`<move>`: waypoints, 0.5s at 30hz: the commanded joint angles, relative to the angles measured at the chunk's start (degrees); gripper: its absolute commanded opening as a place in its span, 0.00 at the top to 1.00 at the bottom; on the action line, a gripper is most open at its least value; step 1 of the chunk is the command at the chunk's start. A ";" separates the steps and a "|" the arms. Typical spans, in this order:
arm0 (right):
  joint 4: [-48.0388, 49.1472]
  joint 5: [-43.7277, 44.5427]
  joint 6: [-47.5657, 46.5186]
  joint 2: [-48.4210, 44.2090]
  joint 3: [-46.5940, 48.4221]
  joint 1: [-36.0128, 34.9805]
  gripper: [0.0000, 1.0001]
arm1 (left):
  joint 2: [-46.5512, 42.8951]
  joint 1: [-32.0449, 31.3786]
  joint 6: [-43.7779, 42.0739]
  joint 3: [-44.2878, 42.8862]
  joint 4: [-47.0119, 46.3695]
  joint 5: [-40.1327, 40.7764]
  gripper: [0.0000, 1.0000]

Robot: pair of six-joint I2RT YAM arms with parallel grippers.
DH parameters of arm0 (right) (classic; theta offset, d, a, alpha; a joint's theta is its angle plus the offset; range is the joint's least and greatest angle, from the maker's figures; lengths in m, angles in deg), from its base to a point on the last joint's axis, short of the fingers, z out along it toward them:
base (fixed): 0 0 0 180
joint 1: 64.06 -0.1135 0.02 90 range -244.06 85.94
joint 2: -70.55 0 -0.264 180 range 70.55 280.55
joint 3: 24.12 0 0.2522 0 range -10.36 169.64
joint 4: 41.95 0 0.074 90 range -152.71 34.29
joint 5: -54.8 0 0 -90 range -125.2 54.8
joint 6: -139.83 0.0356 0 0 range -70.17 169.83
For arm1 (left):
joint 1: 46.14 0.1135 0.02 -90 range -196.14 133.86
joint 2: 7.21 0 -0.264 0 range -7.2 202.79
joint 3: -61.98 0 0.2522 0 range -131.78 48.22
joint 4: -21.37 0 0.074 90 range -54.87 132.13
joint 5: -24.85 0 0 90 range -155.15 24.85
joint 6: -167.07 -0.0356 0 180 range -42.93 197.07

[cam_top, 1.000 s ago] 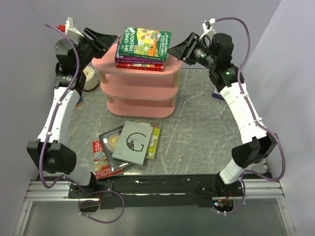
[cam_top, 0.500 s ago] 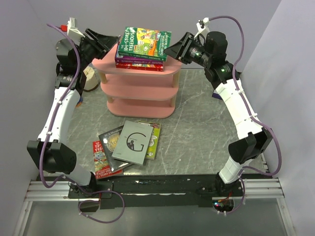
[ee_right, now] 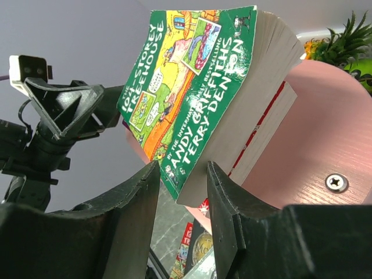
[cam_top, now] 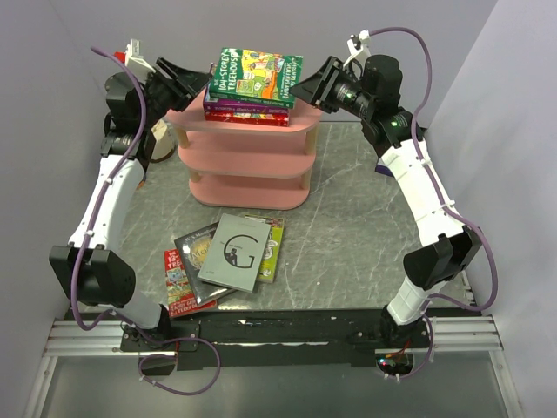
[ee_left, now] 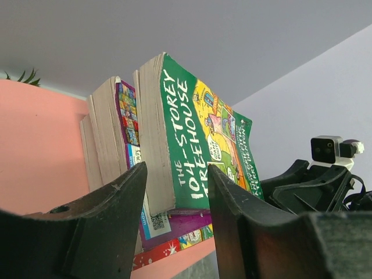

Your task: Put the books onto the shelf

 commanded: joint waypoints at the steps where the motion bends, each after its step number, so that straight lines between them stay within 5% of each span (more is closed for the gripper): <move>1: 0.68 -0.28 -0.75 0.70 3.03 -0.42 0.55 | -0.03 -0.74 -0.88 -1.01 -0.97 -0.21 0.49; 15: 0.06 -0.54 -0.84 1.75 3.99 -2.00 0.55 | -2.57 -2.06 -1.59 2.68 -2.46 -2.41 0.60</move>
